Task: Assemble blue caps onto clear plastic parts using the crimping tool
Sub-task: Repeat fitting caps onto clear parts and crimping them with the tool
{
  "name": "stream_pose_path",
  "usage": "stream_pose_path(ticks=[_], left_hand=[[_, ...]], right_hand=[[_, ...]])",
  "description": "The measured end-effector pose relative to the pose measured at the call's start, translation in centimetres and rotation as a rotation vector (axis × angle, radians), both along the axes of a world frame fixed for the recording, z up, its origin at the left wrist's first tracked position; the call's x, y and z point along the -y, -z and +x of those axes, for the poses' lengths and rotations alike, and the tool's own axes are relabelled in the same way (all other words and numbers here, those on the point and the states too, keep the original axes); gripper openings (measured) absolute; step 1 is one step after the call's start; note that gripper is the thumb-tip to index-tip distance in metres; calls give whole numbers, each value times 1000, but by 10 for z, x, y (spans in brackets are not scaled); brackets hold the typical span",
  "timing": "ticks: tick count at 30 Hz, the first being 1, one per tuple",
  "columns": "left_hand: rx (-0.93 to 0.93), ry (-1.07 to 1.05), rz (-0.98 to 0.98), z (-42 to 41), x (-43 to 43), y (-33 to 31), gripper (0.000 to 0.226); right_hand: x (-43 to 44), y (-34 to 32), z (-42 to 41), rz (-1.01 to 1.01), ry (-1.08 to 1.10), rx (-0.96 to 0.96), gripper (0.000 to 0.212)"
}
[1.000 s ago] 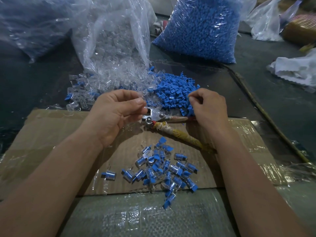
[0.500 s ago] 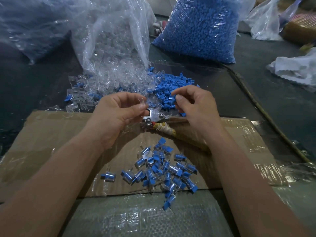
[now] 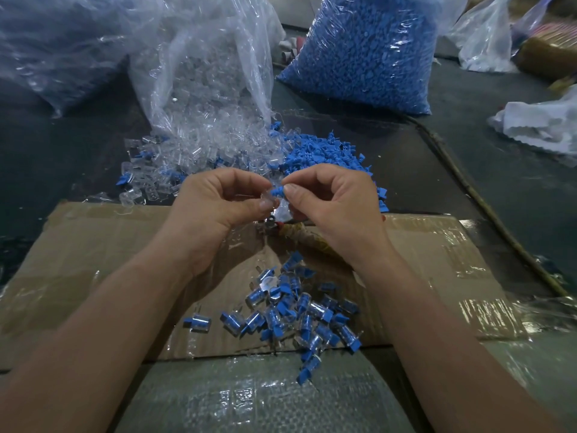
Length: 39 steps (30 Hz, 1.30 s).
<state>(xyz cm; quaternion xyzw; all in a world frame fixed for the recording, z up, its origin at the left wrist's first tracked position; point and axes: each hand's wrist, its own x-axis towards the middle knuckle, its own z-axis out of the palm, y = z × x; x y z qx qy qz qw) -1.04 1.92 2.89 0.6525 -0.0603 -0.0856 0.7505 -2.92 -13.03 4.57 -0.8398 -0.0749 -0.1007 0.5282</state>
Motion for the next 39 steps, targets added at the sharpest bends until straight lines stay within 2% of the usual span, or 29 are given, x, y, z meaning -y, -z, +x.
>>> stream_pose_path(ticks=[3,10,15,26,35,39], left_hand=[[26,-9,40,0,1,-1,23],[34,2,0,-4,4,-3,21],[-21,7,-64,0,0,-1,22],[32,10,-35,1,-1,1,14],[4,19,-76,0,0,0,19],[8,35,-72,0,-1,-1,13]], right_hand=[[0,0,0,-3,-9,-6,19],[-1,1,0,-25,-40,11,20],[2,-2,1,29,-89,-39,24],[5,-2,1,161,-112,-103,18],[5,-3,0,93,-122,-65,17],[6,-3,1,166,-198,-151,22]])
